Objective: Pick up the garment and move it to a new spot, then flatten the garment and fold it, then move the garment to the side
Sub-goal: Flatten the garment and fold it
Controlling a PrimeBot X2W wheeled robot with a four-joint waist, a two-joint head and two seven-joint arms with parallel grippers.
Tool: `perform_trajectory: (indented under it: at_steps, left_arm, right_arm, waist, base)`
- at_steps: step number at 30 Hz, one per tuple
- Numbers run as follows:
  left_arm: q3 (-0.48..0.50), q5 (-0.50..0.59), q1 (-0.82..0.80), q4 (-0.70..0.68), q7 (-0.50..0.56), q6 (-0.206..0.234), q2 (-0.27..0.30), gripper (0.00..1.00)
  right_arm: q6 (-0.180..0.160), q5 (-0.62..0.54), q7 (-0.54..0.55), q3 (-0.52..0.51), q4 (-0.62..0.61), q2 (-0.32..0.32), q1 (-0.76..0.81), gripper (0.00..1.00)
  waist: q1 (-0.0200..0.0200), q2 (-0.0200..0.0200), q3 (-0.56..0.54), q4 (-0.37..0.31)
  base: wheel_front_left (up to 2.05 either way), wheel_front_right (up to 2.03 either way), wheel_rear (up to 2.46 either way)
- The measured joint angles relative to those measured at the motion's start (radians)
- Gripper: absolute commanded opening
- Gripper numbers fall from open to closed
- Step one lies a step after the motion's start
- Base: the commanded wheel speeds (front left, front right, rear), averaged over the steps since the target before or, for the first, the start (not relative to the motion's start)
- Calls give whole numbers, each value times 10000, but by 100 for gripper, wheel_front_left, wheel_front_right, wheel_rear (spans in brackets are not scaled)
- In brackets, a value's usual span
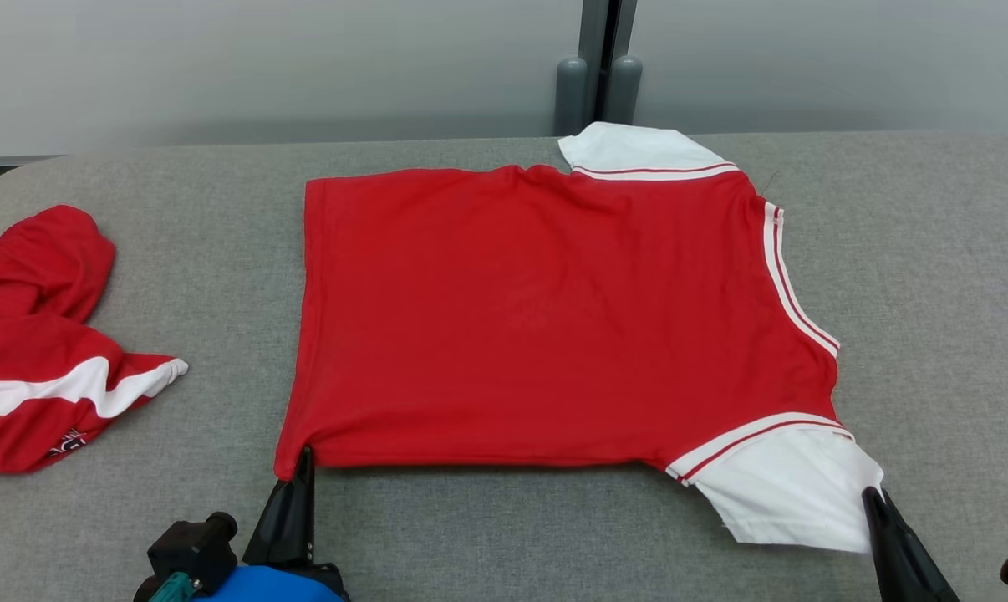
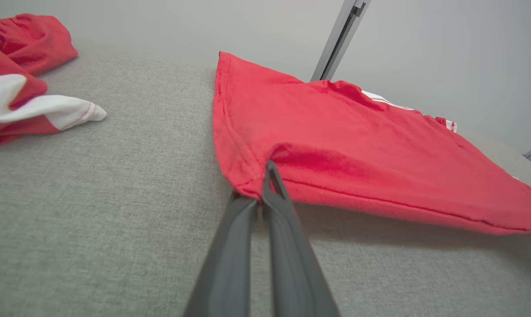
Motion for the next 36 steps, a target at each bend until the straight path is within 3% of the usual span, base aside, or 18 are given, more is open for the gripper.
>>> perform_trajectory:
  at_steps: [15,27,36]
  left_arm:
    - [-284,98,-693,207,169,-54,35,0]
    - [-564,257,-1705,523,221,-249,-8,0]
    - [-748,380,-2586,878,407,-426,31,0]
  right_arm:
    - [2,-1037,516,150,1244,-46,-3176,0]
    - [2,-1588,773,61,3708,-355,-6336,0]
    - [2,-1870,314,-4,6031,-633,-8297,0]
  waist:
    - [1,0,313,-32]
    - [2,0,900,192]
    - [1,0,1417,384]
  base:
    - [0,0,0]
    - [0,0,0]
    - [0,0,0]
